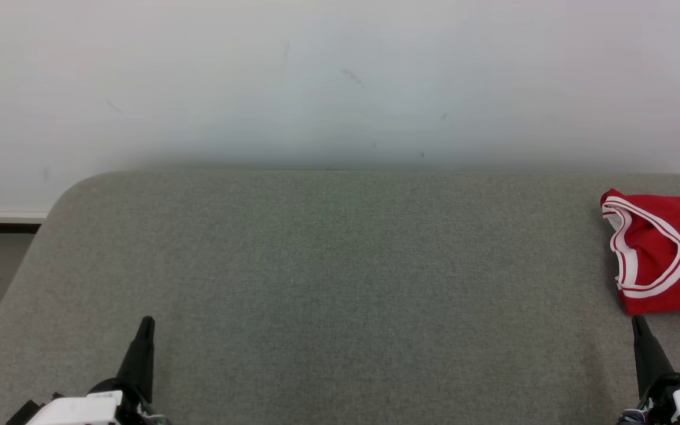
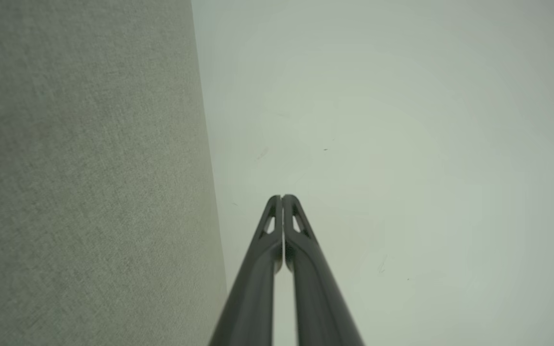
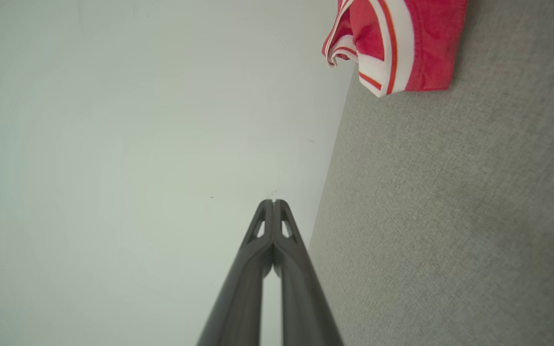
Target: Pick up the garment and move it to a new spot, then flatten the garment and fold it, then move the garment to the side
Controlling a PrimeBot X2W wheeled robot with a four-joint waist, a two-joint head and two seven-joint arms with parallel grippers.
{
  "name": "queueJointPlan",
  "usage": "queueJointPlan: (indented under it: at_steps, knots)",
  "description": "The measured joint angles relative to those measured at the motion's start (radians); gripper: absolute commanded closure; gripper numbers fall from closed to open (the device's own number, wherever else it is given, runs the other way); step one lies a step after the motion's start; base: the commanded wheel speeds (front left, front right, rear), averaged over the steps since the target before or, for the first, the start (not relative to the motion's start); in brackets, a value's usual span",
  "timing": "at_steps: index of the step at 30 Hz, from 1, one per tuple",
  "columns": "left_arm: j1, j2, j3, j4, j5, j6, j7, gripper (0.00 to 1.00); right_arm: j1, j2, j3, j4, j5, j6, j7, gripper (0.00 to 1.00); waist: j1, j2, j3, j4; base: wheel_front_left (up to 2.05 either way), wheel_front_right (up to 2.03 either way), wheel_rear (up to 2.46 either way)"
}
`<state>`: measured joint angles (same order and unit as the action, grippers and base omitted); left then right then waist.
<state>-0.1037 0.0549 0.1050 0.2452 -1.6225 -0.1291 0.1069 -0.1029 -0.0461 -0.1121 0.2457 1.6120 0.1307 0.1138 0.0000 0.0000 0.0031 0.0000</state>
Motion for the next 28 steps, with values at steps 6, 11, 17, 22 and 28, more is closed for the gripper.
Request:
queueJointPlan:
  at_steps: [6, 11, 17, 22, 28]
  knots:
    - [0.000, -0.001, 0.001, 0.000, 0.000, -0.001, 0.000, 1.00, 0.000, 0.000, 0.000, 0.000, 0.000, 0.000, 0.000, 1.00, 0.0000, 0.0000, 0.000, 0.000, 0.00, 0.00, 0.00]
    - [0.000, -0.001, 0.002, 0.000, 0.000, -0.001, 0.000, 1.00, 0.000, 0.000, 0.000, 0.000, 0.000, 0.000, 0.000, 1.00, 0.0000, 0.0000, 0.000, 0.000, 0.00, 0.00, 0.00]
    - [0.000, -0.001, 0.002, 0.000, 0.000, -0.001, 0.003, 1.00, 0.000, 0.000, 0.000, 0.000, 0.000, 0.000, 0.000, 1.00, 0.0000, 0.0000, 0.000, 0.000, 0.00, 0.00, 0.00]
    - [0.000, -0.001, 0.003, 0.000, 0.000, -0.001, 0.003, 1.00, 0.000, 0.000, 0.000, 0.000, 0.000, 0.000, 0.000, 1.00, 0.0000, 0.0000, 0.000, 0.000, 0.00, 0.00, 0.00]
    - [0.000, -0.002, 0.003, 0.000, 0.000, -0.001, 0.003, 1.00, 0.000, 0.000, 0.000, 0.000, 0.000, 0.000, 0.000, 1.00, 0.0000, 0.0000, 0.000, 0.000, 0.00, 0.00, 0.00]
